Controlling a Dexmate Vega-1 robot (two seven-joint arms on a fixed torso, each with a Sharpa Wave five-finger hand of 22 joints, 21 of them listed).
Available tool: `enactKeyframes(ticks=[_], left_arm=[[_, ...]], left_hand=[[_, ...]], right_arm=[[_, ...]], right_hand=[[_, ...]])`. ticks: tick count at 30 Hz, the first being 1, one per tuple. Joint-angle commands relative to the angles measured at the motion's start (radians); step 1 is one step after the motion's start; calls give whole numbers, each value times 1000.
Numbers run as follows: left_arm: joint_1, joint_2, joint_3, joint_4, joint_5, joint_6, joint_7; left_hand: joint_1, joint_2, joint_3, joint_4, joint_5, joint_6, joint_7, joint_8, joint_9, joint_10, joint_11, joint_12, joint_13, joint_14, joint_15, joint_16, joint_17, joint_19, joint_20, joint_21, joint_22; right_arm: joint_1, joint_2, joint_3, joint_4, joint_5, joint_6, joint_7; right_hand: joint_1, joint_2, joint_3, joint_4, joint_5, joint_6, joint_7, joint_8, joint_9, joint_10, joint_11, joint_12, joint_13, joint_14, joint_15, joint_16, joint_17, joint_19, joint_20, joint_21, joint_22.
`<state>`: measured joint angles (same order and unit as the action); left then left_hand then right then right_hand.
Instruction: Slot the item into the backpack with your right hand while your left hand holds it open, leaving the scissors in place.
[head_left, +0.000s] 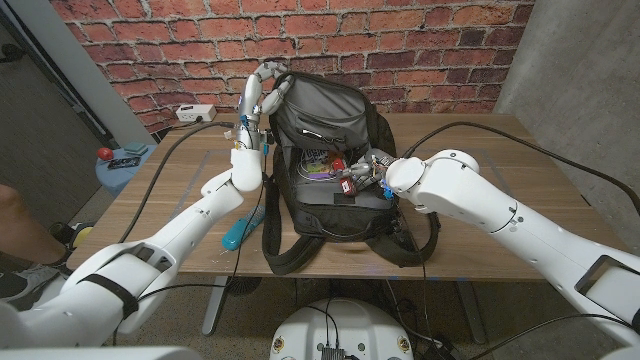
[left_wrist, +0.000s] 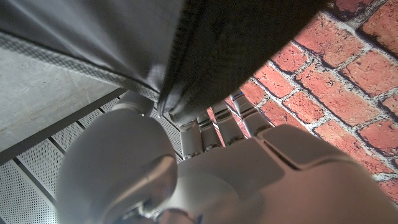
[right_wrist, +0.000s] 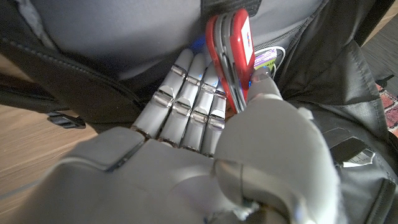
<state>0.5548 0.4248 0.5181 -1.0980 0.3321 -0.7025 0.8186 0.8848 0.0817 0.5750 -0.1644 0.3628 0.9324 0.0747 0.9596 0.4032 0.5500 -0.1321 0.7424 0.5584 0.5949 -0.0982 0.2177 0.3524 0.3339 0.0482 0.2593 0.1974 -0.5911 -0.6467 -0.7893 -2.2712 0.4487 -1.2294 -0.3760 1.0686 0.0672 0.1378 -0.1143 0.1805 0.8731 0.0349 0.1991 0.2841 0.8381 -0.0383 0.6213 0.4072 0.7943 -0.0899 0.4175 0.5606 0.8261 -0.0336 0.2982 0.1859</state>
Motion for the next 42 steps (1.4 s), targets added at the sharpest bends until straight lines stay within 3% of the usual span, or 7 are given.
enactKeyframes(ticks=[1,19,30,35,42], left_arm=[[-14,-2,7,29,-13,-20,-4],[3,0,1,13,-23,-25,-17],[18,-1,-6,0,-31,-16,-23],[18,-2,-6,1,-30,-16,-25],[13,-6,-4,5,-27,-15,-26]], left_hand=[[11,17,5,-2,4,-2,0,2,0,2,-2,-5,3,5,0,-3,3,-6,1,9,2],[11,18,3,-1,5,-9,-1,6,3,1,-1,-8,1,4,1,-3,4,-7,4,9,2],[10,17,3,-1,5,-6,0,8,2,1,-2,-7,1,5,1,-3,3,-7,5,10,2],[11,17,3,-2,5,-7,0,8,0,3,-3,-6,2,5,1,-3,4,-7,5,9,2],[11,18,2,-1,5,-7,2,9,0,1,-1,-7,3,6,1,-2,5,-8,6,10,3]], right_arm=[[19,6,2,6,21,-12,26],[36,3,0,-25,37,-37,28],[64,3,-16,-11,45,-46,47],[64,-1,-11,-11,52,-44,52],[47,-17,14,-46,62,-58,43]], right_hand=[[-3,-12,-8,1,8,-17,7,-5,2,-7,4,-5,-3,-9,-39,-5,4,-12,6,-5,2],[-17,-16,-19,0,13,-52,21,-10,-2,-40,30,-20,-7,-32,-14,-11,10,-27,23,-13,1],[-26,-18,-27,-2,16,-109,42,-15,-2,-99,71,-44,-6,-58,11,-22,11,-45,38,-22,1],[-30,-18,-31,-3,18,-147,59,-18,-3,-126,75,-54,-3,-83,27,-30,14,-56,48,-28,1],[-36,-17,-34,-1,19,-149,58,-13,-4,-132,82,-56,-2,-85,30,-31,15,-60,51,-31,1]])
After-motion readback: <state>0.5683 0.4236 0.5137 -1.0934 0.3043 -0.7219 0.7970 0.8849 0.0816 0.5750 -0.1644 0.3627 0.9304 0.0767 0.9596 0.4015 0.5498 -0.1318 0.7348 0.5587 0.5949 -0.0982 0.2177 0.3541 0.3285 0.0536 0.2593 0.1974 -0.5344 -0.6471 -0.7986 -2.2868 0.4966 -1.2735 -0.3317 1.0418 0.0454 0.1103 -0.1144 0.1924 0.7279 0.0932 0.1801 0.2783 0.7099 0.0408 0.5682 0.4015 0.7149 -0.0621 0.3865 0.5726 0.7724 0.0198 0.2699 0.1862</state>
